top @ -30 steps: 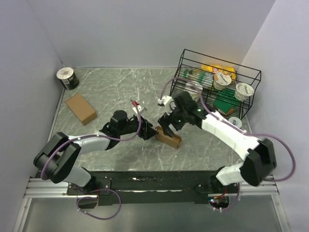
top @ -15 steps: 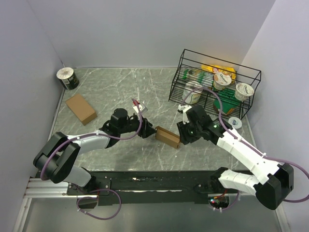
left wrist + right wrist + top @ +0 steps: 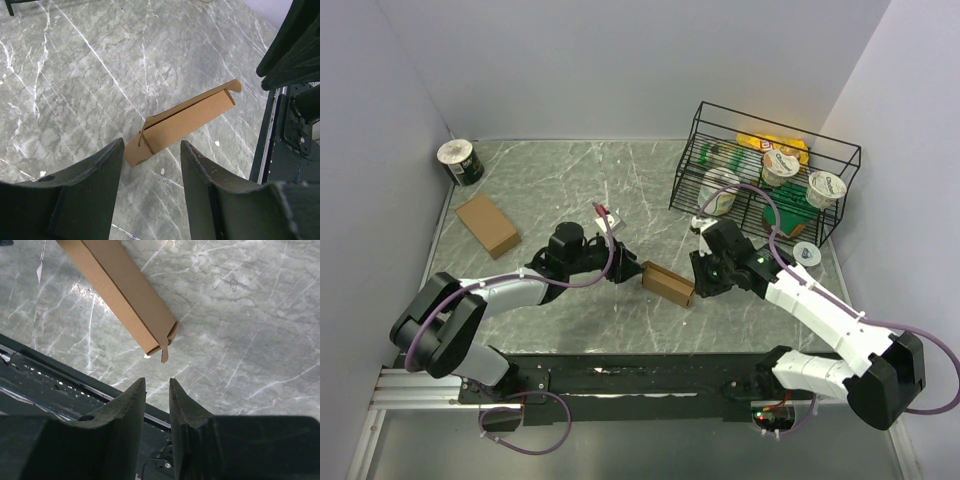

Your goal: Fold the paper box

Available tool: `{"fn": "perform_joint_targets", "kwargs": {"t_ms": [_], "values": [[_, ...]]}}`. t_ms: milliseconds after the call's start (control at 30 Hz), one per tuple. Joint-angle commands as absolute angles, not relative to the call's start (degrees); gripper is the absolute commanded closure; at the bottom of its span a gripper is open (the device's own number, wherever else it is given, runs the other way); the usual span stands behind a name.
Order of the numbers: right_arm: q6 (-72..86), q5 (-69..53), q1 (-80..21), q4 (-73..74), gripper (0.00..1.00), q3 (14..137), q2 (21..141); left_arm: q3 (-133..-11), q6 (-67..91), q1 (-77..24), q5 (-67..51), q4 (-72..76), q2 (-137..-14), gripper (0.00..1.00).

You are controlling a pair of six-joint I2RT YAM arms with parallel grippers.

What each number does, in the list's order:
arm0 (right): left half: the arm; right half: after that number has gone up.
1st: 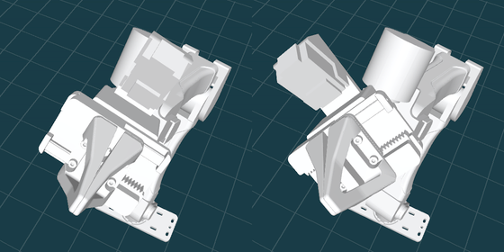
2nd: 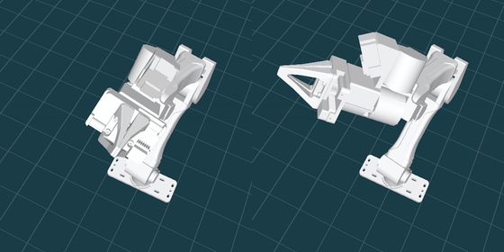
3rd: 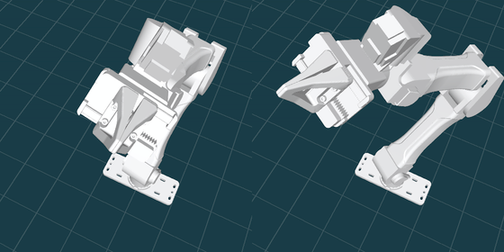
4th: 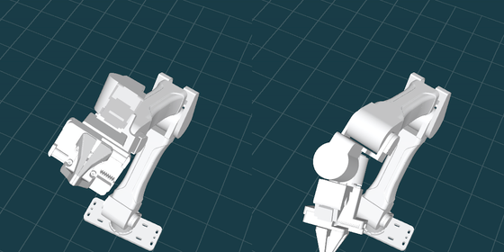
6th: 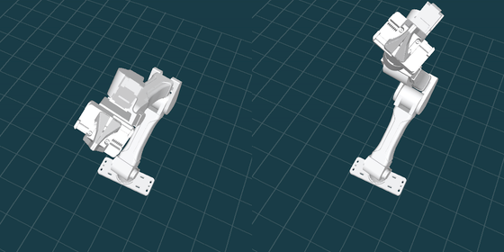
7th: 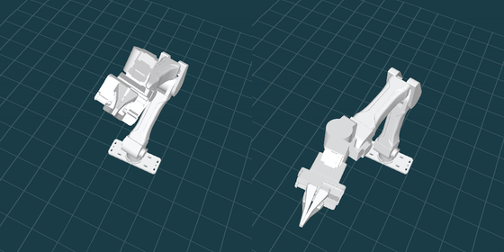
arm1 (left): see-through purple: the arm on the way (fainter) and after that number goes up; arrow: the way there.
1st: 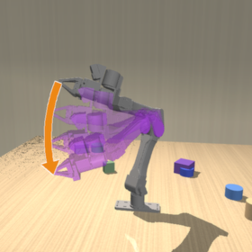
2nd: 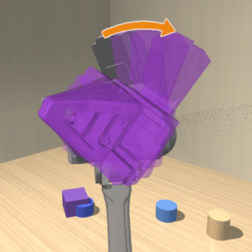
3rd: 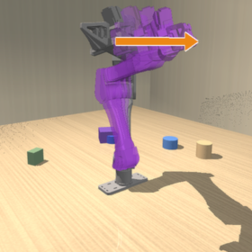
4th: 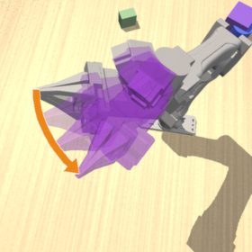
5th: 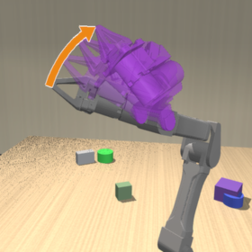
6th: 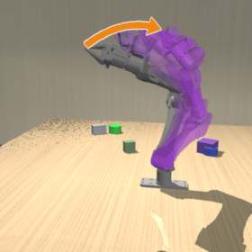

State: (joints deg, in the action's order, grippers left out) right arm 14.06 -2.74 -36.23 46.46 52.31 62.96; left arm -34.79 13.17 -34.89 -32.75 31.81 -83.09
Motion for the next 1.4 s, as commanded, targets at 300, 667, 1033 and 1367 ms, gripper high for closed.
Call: {"fn": "perform_joint_targets", "kwargs": {"t_ms": [300, 667, 1033, 1367], "values": [[14.85, -0.62, -36.91, 42.10, 0.67, 52.03, 66.80, -38.32, 11.25, -34.54, -34.98, 32.61, -84.37, 0.54], [14.41, -0.35, -36.83, 41.66, 0.69, 52.82, 68.38, -40.78, 9.49, -34.63, -37.35, 29.89, -87.27, 0.64], [14.33, -0.26, -36.83, 42.10, 0.72, 52.91, 68.64, -41.92, 8.79, -34.80, -35.95, 29.62, -89.21, 0.61], [14.15, -0.18, -36.91, 41.92, 0.79, 52.91, 69.17, -42.10, 8.44, -35.16, -34.63, 30.59, -89.56, 0.52]]}}
